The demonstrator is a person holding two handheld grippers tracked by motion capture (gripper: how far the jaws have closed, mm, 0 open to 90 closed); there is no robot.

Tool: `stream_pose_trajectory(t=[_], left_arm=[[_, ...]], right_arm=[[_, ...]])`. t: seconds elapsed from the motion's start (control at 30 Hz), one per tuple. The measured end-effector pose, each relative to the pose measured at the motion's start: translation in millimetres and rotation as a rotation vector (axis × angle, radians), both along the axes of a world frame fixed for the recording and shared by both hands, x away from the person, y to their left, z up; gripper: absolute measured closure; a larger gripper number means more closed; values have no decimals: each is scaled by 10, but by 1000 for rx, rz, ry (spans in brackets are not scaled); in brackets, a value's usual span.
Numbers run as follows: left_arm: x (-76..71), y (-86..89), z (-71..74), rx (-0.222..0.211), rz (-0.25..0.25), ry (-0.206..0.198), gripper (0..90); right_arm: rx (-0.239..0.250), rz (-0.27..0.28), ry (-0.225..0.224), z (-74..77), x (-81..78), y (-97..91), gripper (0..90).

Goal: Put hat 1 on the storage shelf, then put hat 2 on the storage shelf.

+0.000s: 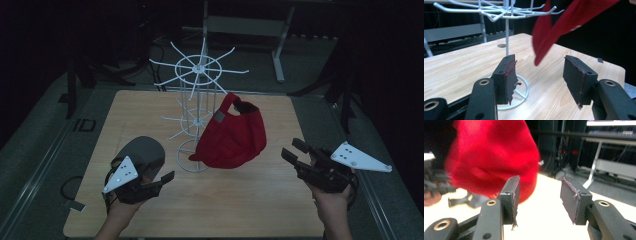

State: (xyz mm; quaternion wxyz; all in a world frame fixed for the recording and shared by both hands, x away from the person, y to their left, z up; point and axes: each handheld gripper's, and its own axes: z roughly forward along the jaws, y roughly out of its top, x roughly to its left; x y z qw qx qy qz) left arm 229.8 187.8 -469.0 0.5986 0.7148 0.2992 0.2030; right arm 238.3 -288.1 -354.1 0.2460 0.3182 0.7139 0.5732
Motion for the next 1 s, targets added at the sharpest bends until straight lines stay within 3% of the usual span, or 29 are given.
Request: stream_pose_trajectory(t=[0.23,0.4,0.57,0.6,0.63,0.7,0.87,1.0], left_arm=[[-28,126,-106,4,28,19,444],[-74,214,-199,33,55,25,444],[-141,411,-324,14,111,46,445],[-141,411,-324,14,111,46,445],[-151,448,-343,13,123,52,445],[-165,523,-381,13,145,58,445],[-186,701,-466,39,200,80,445],[-189,812,-537,50,233,107,444]], right_arm=[[-30,-31,90,-470,111,-164,297],[3,-42,144,-903,154,-347,151],[-15,-73,190,-1207,166,-505,148],[-15,-73,190,-1207,166,-505,148],[-5,-70,216,-1350,180,-593,152],[-7,-81,225,-1463,188,-663,180],[-30,-137,217,-1701,224,-766,180],[-39,-166,213,-1803,262,-791,180]])
